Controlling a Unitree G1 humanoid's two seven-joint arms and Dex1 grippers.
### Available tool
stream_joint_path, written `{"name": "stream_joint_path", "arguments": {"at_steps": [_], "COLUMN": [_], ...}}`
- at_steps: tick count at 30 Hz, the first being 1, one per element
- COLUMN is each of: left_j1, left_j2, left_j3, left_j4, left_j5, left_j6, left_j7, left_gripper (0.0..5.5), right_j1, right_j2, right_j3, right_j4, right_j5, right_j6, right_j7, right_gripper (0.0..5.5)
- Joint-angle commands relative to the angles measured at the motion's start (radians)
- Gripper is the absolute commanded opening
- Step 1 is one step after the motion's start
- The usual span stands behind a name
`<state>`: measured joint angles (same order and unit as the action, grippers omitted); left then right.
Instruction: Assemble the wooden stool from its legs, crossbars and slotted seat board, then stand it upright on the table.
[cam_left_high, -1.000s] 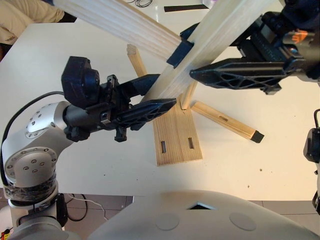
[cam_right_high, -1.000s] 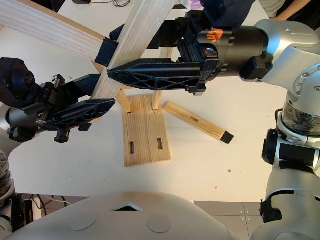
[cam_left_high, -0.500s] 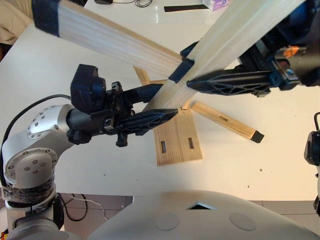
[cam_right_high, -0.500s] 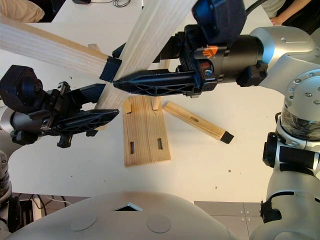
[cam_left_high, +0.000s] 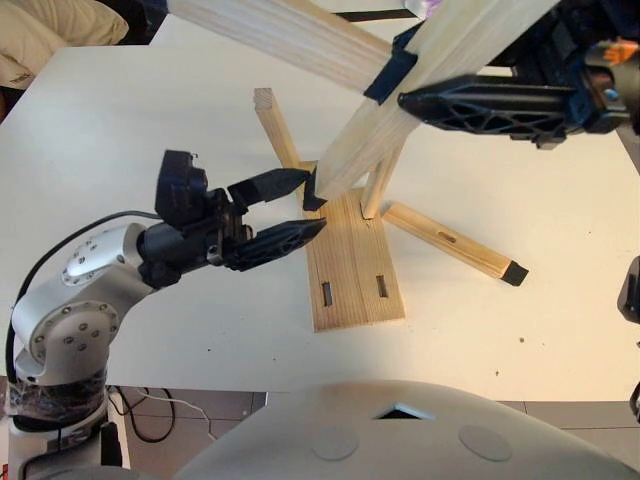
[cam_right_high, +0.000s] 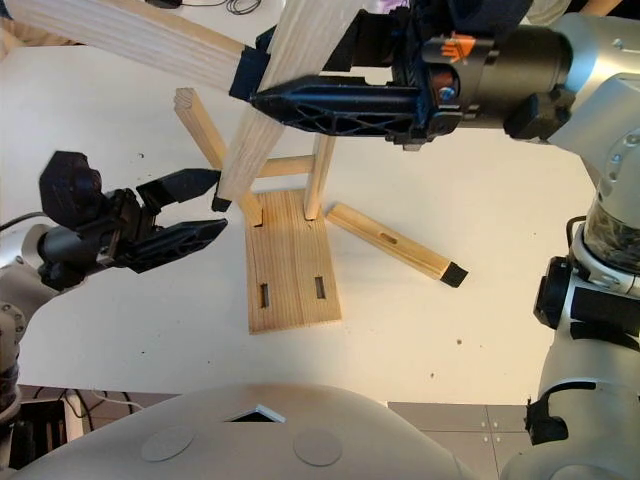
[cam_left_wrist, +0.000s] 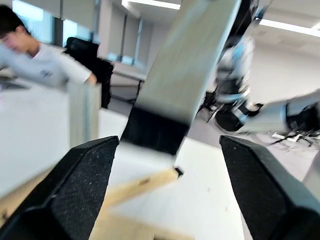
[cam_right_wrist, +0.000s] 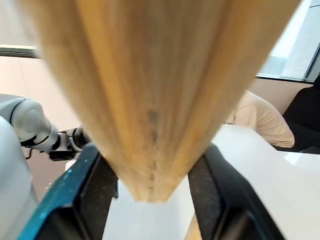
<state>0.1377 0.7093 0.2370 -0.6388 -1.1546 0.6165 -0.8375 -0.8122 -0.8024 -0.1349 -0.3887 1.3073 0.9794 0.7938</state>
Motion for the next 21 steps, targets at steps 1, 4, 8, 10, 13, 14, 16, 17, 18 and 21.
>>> {"name": "stream_joint_path", "arguments": {"at_steps": [1,4,8,10,13,14,16,17,18,21], "left_j1": [0.081,0.115,0.139,0.155,0.165,0.167,0.172,0.173,0.172,0.127], "left_j2": [0.025,0.035,0.034,0.034,0.034,0.035,0.034,0.034,0.034,0.037], "left_j3": [0.024,0.054,0.047,0.044,0.042,0.043,0.043,0.042,0.041,0.033], "left_j4": [0.052,0.088,0.097,0.091,0.096,0.1,0.103,0.104,0.105,0.107], "left_j5": [0.104,0.149,0.184,0.199,0.216,0.221,0.233,0.237,0.244,0.251], "left_j6": [-0.038,-0.057,-0.063,-0.066,-0.07,-0.071,-0.073,-0.074,-0.077,-0.072], "left_j7": [-0.064,-0.1,-0.126,-0.132,-0.143,-0.147,-0.154,-0.16,-0.164,-0.155], "left_gripper": [3.73,3.73,3.73,3.73,3.73,3.73,3.73,3.73,3.73,3.73], "right_j1": [0.065,0.191,0.372,0.434,0.503,0.525,0.573,0.595,0.611,0.648], "right_j2": [-0.103,-0.171,-0.204,-0.21,-0.22,-0.223,-0.225,-0.222,-0.218,-0.194], "right_j3": [-0.005,0.033,0.07,0.08,0.088,0.092,0.104,0.113,0.123,0.142], "right_j4": [-0.059,-0.136,-0.205,-0.219,-0.223,-0.226,-0.231,-0.233,-0.233,-0.237], "right_j5": [-0.116,-0.252,-0.421,-0.464,-0.508,-0.523,-0.559,-0.578,-0.595,-0.622], "right_j6": [-0.027,-0.087,-0.219,-0.264,-0.306,-0.32,-0.36,-0.379,-0.395,-0.424], "right_j7": [0.092,0.168,0.262,0.303,0.352,0.368,0.397,0.407,0.412,0.403], "right_gripper": [2.02,2.02,2.02,2.02,2.02,2.02,2.02,2.02,2.02,2.02]}}
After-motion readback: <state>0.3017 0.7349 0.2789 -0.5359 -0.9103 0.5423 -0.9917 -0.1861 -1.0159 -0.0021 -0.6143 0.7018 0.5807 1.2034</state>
